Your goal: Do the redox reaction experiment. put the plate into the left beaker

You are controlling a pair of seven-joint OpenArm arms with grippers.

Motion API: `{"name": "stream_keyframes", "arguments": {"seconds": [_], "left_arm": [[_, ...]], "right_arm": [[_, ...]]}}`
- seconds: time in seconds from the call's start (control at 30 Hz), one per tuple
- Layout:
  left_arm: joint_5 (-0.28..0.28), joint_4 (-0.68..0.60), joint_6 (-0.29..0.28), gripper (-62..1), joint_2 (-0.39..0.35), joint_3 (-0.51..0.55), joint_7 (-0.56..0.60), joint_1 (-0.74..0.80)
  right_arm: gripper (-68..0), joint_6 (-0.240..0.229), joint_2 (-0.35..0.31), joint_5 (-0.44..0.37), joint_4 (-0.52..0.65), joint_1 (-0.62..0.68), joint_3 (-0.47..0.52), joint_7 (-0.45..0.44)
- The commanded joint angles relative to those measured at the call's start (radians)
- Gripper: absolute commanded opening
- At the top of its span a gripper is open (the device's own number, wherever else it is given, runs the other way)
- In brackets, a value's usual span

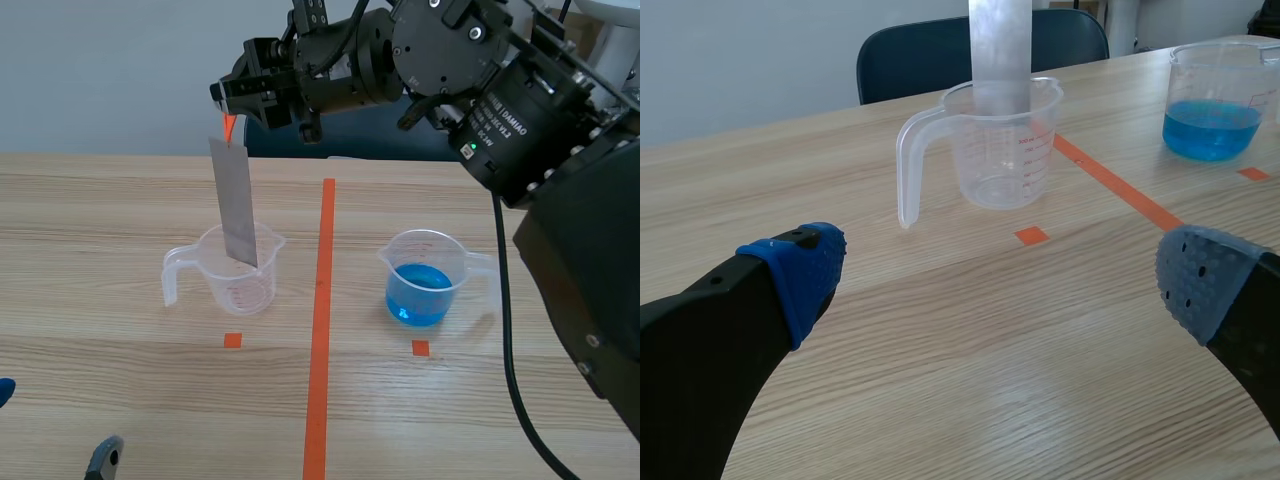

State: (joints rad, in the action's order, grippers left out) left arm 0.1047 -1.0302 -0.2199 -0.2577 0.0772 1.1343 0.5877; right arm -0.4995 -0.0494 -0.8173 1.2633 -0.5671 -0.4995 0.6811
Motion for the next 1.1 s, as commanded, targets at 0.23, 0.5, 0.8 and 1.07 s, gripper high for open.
{"name": "stream_keyframes", "arguments": {"seconds": [0.23, 0.5, 0.8, 1.07], "left_arm": [[-0.006, -0.011, 0.000, 1.4, -0.006, 0.005, 0.017, 0.011], [-0.006, -0.011, 0.000, 1.4, -0.006, 0.005, 0.017, 0.011], [-0.006, -0.011, 0.000, 1.4, -0.006, 0.005, 0.017, 0.011], [-0.006, -0.011, 0.000, 1.4, -0.006, 0.005, 0.017, 0.011]], "right_arm": [[-66.5, -0.021, 0.035, 0.027, -0.037, -0.026, 0.001, -0.046], [-66.5, -0.025, 0.047, 0.055, -0.072, -0.026, 0.001, -0.069], [-66.5, -0.048, 0.064, 0.088, -0.111, -0.026, 0.001, -0.090], [-66.5, -0.048, 0.064, 0.108, -0.113, -0.026, 0.001, -0.101]]}}
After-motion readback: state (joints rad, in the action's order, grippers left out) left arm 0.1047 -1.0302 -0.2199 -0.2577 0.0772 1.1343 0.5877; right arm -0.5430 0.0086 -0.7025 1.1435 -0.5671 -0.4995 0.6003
